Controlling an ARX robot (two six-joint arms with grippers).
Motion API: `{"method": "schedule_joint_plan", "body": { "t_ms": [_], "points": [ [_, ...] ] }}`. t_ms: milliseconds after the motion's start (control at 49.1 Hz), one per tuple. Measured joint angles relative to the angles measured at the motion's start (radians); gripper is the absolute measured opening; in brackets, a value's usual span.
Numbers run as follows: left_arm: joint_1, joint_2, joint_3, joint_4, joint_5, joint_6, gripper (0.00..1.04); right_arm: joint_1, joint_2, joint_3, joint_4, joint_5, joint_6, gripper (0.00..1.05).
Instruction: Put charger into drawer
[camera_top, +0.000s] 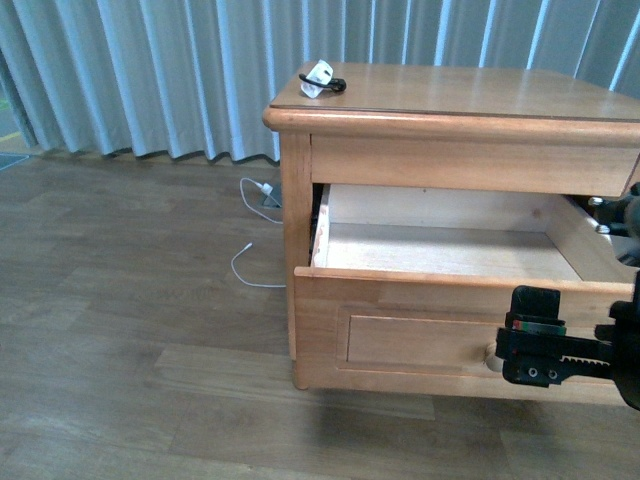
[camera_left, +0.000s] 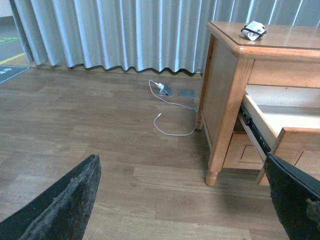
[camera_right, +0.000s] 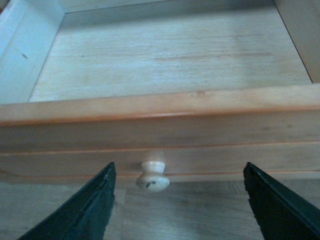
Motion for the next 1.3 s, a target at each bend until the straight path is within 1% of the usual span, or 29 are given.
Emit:
{"method": "schedule_joint_plan", "body": {
  "t_ms": [20,61,102,122,204,326,428,530,652,815,917,978,1304],
  "points": [
    [0.000,0.000,0.000,0.000,0.000,0.000,0.99,0.000,-0.014,-0.005,-0.007,-0.005,0.002,0.87],
    [0.000,0.000,0.000,0.000,0.000,0.000,0.99,-0.005,-0.072,-0.024,-0.037,-0.021,0.007,0.94],
    [0.000,0.000,0.000,0.000,0.000,0.000,0.99,-0.009,-0.120,-0.037,-0.061,-0.032,0.011,0.98],
    [0.000,0.000,0.000,0.000,0.000,0.000,0.99,-0.013,-0.153,-0.044,-0.079,-0.042,0.013,0.99],
    [0.000,0.000,0.000,0.000,0.000,0.000,0.99,-0.036,-0.274,-0.064,-0.140,-0.067,0.013,0.96],
    [0.000,0.000,0.000,0.000,0.000,0.000,0.99,-0.086,-0.471,-0.086,-0.237,-0.119,0.006,0.97],
    [0.000,0.000,0.000,0.000,0.000,0.000,0.99,-0.136,-0.659,-0.118,-0.310,-0.192,-0.013,0.97],
    [0.000,0.000,0.000,0.000,0.000,0.000,0.99,-0.179,-0.908,-0.181,-0.417,-0.278,-0.035,0.97],
    [0.000,0.000,0.000,0.000,0.000,0.000,0.99,-0.252,-1.123,-0.231,-0.558,-0.341,-0.034,0.97],
    [0.000,0.000,0.000,0.000,0.000,0.000,0.99,-0.362,-1.369,-0.282,-0.754,-0.451,-0.031,0.97],
    [0.000,0.000,0.000,0.000,0.000,0.000,0.99,-0.454,-1.508,-0.323,-0.838,-0.523,-0.032,0.97],
    [0.000,0.000,0.000,0.000,0.000,0.000,0.99,-0.465,-1.519,-0.335,-0.848,-0.503,-0.039,0.97],
    [0.000,0.000,0.000,0.000,0.000,0.000,0.99,-0.466,-1.524,-0.336,-0.850,-0.502,-0.045,0.97]
  ]
}}
